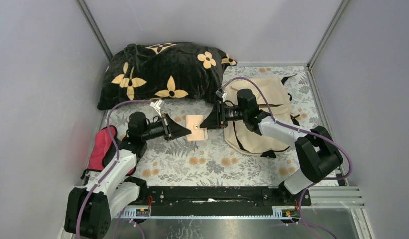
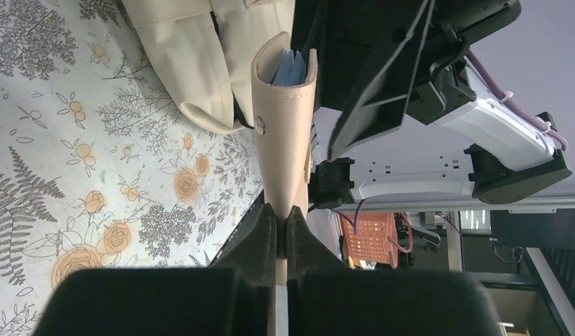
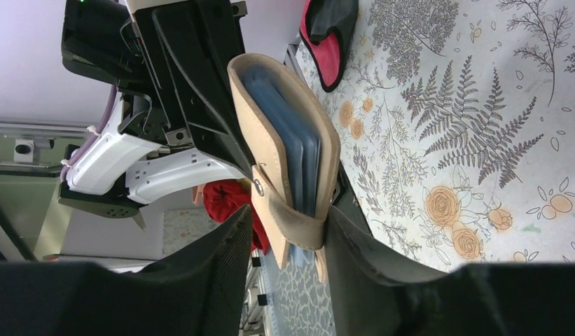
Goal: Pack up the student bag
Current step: Pick up the personal item from the center of the board, then place the personal item in the student bag.
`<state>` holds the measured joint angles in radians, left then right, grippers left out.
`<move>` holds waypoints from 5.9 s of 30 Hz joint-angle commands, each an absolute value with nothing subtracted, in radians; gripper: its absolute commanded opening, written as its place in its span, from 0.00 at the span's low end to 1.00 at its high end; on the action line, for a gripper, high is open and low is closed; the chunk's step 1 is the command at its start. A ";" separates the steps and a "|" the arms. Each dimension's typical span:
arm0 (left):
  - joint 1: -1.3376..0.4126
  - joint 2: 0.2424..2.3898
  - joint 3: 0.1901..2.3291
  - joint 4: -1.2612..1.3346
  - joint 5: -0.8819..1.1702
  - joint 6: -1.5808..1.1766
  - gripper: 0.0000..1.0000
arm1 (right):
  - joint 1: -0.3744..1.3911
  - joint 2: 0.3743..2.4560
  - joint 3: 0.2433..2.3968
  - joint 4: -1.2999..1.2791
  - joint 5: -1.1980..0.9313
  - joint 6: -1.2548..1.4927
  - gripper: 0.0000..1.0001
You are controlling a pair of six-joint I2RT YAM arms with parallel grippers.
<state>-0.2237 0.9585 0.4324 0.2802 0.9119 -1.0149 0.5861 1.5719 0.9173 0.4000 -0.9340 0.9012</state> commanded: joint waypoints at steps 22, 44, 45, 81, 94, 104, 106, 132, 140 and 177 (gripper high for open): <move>-0.298 1.074 0.570 0.241 0.858 -0.928 0.41 | 0.596 1.538 0.929 0.468 -0.940 0.928 0.21; -0.672 1.406 1.231 -0.221 0.252 -0.271 0.96 | 0.060 0.953 0.843 -0.423 -0.519 0.768 0.00; -0.705 1.457 1.277 -0.230 0.213 -0.251 0.94 | 0.031 0.926 0.830 -0.450 -0.506 0.779 0.00; -0.940 2.122 2.031 -0.448 -0.260 -0.061 0.14 | -0.077 0.975 0.725 -0.196 -0.542 0.970 0.00; -0.916 2.104 2.047 -0.459 -0.166 -0.112 0.04 | -0.077 1.092 0.651 0.081 -0.652 1.139 0.00; -0.911 2.087 2.048 -0.454 -0.123 -0.122 0.00 | -0.082 1.124 0.694 0.084 -0.406 1.069 0.00; -0.909 2.080 2.043 -0.455 -0.112 -0.120 0.00 | -0.083 1.148 0.696 0.113 -0.377 1.079 0.00; -0.903 2.039 1.964 -0.379 0.067 -0.108 0.15 | 0.094 1.420 0.745 0.359 -0.168 1.179 0.14; -0.903 1.904 1.937 -0.378 0.102 -0.168 0.58 | 0.094 1.281 0.813 0.092 -0.205 1.028 0.77; -0.651 1.804 1.333 -0.102 0.401 -0.653 0.60 | 0.093 1.452 1.145 -0.279 -0.093 0.584 0.19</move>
<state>-0.6601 1.7523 1.3193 -0.1844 0.3660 -0.6361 0.0875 1.4162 1.1831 -0.3405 -0.1230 0.5713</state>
